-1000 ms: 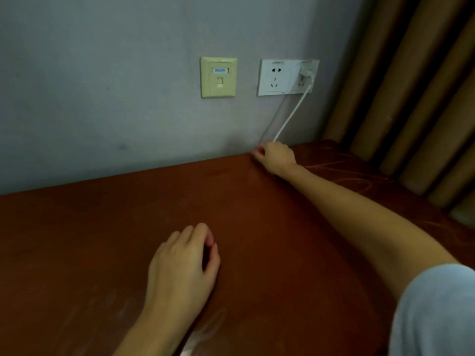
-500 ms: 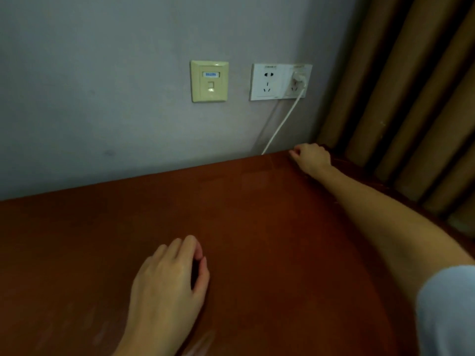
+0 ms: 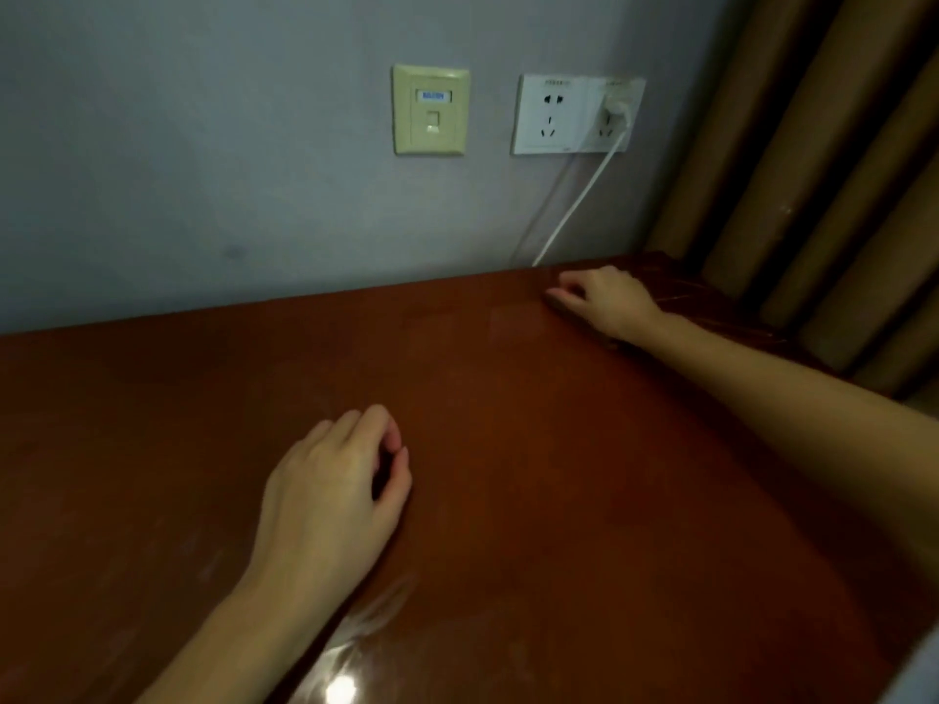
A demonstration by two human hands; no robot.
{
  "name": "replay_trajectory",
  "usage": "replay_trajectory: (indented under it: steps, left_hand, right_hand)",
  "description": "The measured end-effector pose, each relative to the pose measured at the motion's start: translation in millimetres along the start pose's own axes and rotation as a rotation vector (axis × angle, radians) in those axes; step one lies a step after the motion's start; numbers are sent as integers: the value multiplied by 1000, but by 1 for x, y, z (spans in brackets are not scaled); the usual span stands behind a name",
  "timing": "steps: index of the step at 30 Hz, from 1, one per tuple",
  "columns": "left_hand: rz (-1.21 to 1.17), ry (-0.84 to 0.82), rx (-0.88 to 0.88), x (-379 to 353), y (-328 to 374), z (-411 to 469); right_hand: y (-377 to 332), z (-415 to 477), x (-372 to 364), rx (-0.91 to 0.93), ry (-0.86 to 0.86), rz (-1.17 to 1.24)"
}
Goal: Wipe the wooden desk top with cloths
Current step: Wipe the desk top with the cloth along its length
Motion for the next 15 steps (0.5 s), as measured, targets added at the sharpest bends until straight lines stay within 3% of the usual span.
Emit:
replay_trajectory:
  steps: [6,10,15]
  left_hand:
    - [8,4,-6,0,-1,1]
    - [-20,-35,-24,1,-2,14]
    - [-20,-12,-93,-12,-3,96]
  right_hand:
    - [43,13,13,-218,94,9]
    - [43,20,12,-254,117,13]
    - [38,12,13,-231,124,42]
Point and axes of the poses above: each hand's wrist, its own z-axis towards the middle knuckle, its own x-axis out of the back of the hand, y = z × x, the point moved 2 cm from there along z, towards the middle knuckle, and after that the axes turned 9 degrees about z, right-handed, at the moved point
